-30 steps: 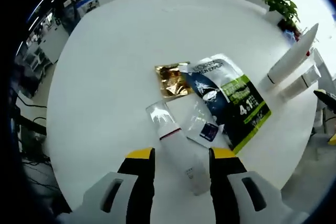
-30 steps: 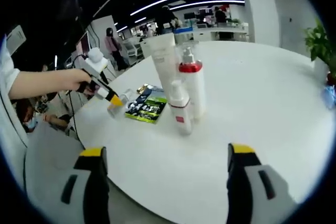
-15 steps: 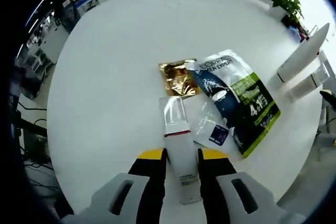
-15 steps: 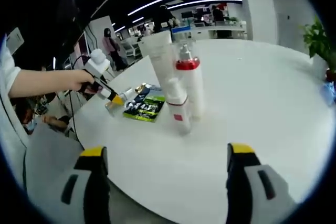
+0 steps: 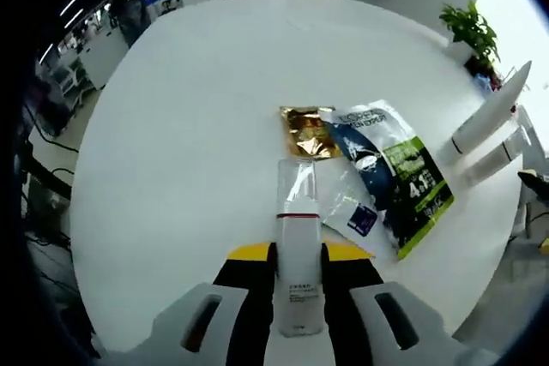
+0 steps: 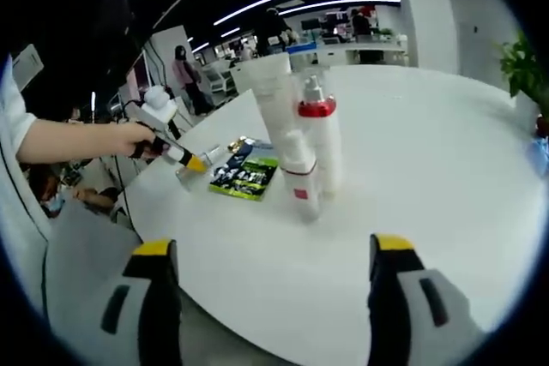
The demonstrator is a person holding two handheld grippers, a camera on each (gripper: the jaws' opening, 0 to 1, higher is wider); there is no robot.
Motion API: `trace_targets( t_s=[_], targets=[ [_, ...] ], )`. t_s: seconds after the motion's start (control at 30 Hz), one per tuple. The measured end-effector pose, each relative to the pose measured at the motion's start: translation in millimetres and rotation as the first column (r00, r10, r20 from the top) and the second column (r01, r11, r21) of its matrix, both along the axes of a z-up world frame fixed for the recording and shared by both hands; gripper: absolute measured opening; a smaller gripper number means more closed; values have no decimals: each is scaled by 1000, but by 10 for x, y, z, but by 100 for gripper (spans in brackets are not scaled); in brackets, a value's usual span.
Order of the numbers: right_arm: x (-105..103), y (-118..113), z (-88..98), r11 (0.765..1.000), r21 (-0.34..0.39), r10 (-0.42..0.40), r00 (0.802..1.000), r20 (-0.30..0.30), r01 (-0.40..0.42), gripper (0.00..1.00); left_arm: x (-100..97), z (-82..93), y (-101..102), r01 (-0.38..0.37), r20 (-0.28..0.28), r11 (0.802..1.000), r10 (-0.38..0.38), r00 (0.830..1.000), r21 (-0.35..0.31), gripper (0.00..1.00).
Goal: Arrange the skincare products in the storage area until every visible bottle or jar stands upright without overlapping.
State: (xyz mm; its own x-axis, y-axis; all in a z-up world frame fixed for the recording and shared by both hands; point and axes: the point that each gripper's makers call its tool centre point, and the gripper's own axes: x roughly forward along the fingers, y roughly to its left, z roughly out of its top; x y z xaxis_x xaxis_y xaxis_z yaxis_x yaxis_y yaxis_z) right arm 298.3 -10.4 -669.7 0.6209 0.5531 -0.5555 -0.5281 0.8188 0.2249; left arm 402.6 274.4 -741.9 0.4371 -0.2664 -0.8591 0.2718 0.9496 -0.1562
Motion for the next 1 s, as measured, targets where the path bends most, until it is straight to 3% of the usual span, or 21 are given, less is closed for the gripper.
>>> trace_targets(
  t_s=[0.07,0.37,0.63,0.73,0.83,1.0],
  targets=[
    [-15,21,10,1000,6,4,1000,0,-4,92,-26,48,-44,-21,18,998,23,1000,-65,17],
    [-68,142,62,999,22,40,999,1,-40,89,-256,199,-85,-75,32,980,82,996,-185,17],
    [-130,257,121,996,45,80,997,6,-81,84,-497,452,-344,-51,61,935,77,995,-352,17],
    [-162,306,140,994,58,96,995,7,-96,82,-602,578,-501,-17,70,900,53,996,-436,17],
    [-197,373,184,989,88,117,993,7,-117,78,-709,763,-690,32,98,846,24,995,-533,17],
    [-276,487,254,977,117,179,984,15,-179,68,-866,1023,-900,103,146,782,-16,989,-615,17]
  ],
)
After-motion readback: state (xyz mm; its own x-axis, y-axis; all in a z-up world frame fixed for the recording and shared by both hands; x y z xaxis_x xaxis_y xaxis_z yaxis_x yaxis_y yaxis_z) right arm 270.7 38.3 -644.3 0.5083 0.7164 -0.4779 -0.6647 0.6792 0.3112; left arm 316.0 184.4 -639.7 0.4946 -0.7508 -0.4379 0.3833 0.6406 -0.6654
